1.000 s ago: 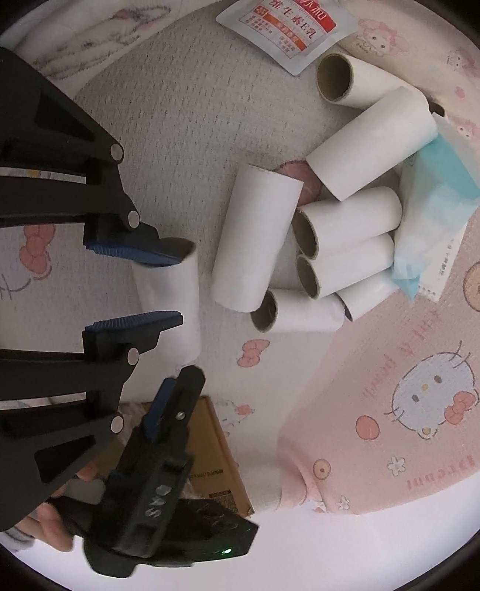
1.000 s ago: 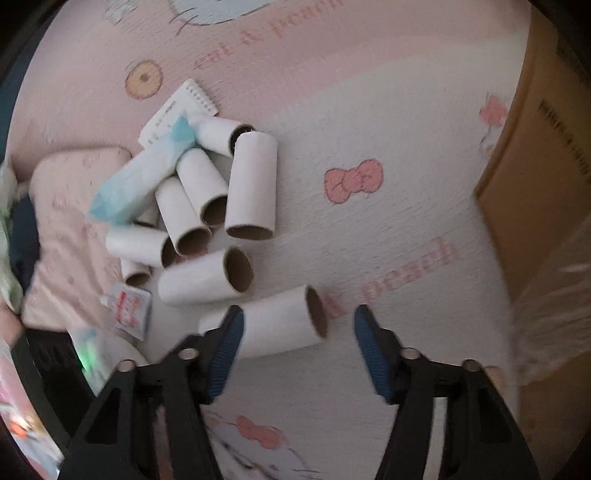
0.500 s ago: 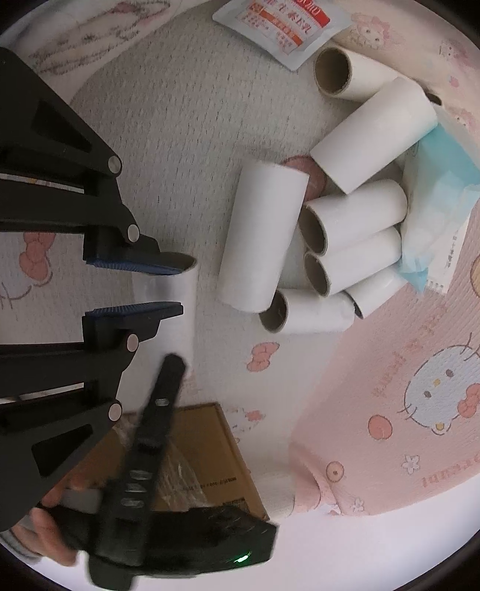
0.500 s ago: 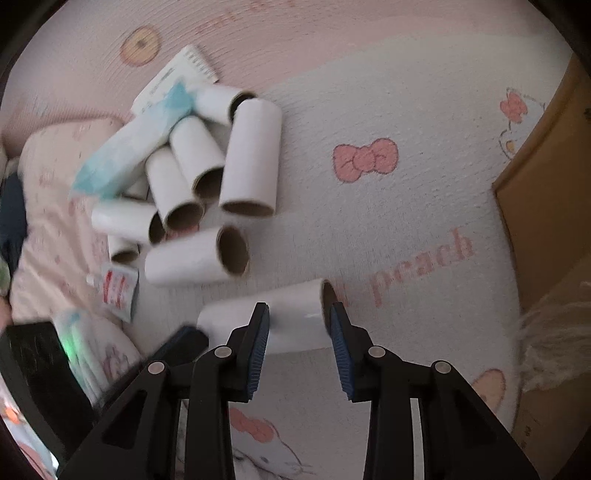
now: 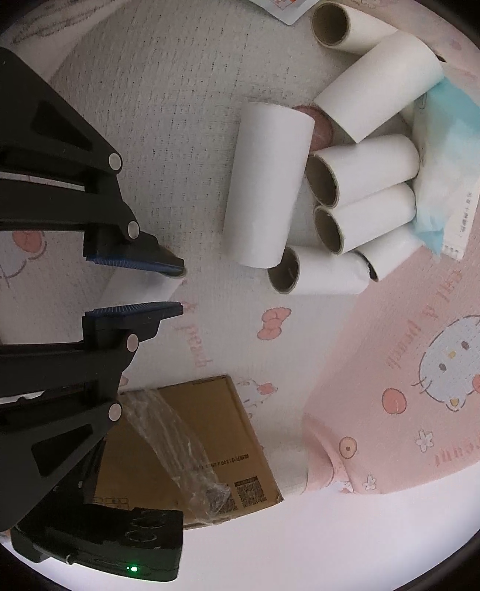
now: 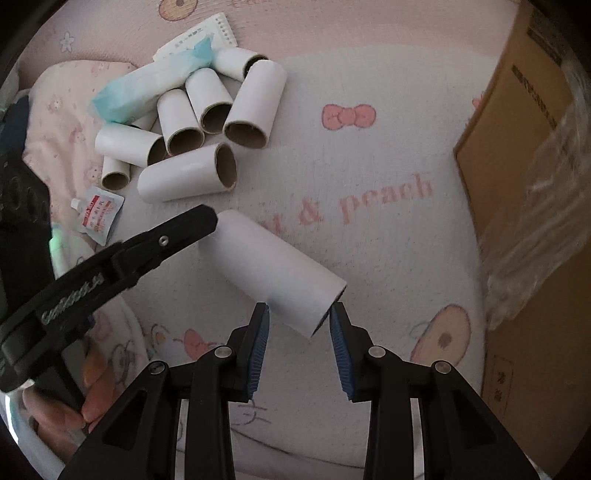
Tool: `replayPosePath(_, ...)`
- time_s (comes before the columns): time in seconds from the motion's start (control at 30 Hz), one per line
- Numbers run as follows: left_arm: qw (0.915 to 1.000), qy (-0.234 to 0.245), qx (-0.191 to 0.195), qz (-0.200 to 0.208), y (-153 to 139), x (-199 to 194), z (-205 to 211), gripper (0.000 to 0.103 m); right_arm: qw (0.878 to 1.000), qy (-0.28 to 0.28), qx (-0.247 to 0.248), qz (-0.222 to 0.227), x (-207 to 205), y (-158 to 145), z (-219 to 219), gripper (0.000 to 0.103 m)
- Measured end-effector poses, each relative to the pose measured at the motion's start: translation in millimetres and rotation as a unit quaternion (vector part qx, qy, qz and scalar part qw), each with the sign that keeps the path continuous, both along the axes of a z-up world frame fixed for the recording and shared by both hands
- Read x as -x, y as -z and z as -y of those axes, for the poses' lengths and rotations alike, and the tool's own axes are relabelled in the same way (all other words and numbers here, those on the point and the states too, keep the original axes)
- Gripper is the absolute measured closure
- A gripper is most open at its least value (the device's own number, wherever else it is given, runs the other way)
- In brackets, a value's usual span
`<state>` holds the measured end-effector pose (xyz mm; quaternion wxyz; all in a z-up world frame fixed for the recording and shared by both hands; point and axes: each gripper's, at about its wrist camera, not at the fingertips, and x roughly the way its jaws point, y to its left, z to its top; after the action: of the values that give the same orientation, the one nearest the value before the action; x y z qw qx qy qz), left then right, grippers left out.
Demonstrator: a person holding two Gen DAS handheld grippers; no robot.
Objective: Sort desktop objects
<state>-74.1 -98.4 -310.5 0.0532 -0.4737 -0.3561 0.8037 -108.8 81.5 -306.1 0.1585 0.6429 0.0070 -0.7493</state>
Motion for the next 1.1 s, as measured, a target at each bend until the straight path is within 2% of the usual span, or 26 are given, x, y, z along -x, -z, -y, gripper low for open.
replayPosePath(0.07, 0.9995, -0.011, 0.031, -0.005, -8, -3, 0, 0.080, 1.000, -0.001, -0.003, 0.000, -1, 0, 1, 0.072)
replayPosePath(0.1, 0.9991, -0.015, 0.037, -0.017, -14, -7, 1, 0.074, 1.000, -0.003, -0.007, -0.003, -1, -2, 2, 0.072)
replayPosePath(0.13, 0.9989, -0.018, 0.033, -0.030, -19, -10, 3, 0.067, 1.000, -0.007, -0.010, -0.006, -1, -5, 3, 0.072)
replayPosePath(0.2, 0.9983, -0.023, 0.031, -0.043, -25, -15, 6, 0.063, 1.000, -0.022, -0.009, -0.015, -2, -14, 7, 0.072)
replayPosePath(0.3, 0.9982, -0.025, 0.034, -0.043, -31, -22, 8, 0.063, 0.998, -0.043, -0.013, -0.040, -1, -28, 11, 0.071)
replayPosePath(0.4, 0.9993, -0.005, 0.012, -0.034, -31, -28, 7, 0.064, 0.996, -0.066, -0.026, -0.055, 2, -29, 13, 0.071)
replayPosePath(0.47, 0.9996, 0.003, -0.002, -0.028, -28, -31, 6, 0.069, 0.995, -0.078, -0.033, -0.054, 4, -22, 17, 0.071)
replayPosePath(0.53, 0.9997, 0.004, -0.006, -0.022, -25, -31, 5, 0.080, 0.994, -0.092, -0.029, -0.050, 4, -18, 16, 0.071)
replayPosePath(0.6, 0.9998, 0.003, -0.010, -0.015, -22, -30, 3, 0.083, 0.994, -0.099, -0.025, -0.049, 4, -13, 16, 0.071)
replayPosePath(0.83, 0.9964, 0.033, -0.069, 0.037, 5, -21, -3, 0.083, 0.993, -0.107, -0.007, -0.038, 9, -2, 15, 0.071)
replayPosePath(0.97, 0.9961, 0.030, -0.066, 0.049, 11, -18, -7, 0.083, 0.993, -0.115, -0.007, -0.029, 8, 4, 22, 0.071)
replayPosePath(1.07, 0.9950, 0.015, -0.080, 0.059, 18, -15, -3, 0.078, 0.992, -0.125, -0.002, -0.023, 5, 5, 28, 0.072)
replayPosePath(1.1, 0.9945, 0.010, -0.087, 0.058, 19, -15, -2, 0.074, 0.991, -0.130, 0.000, -0.017, 3, 6, 31, 0.072)
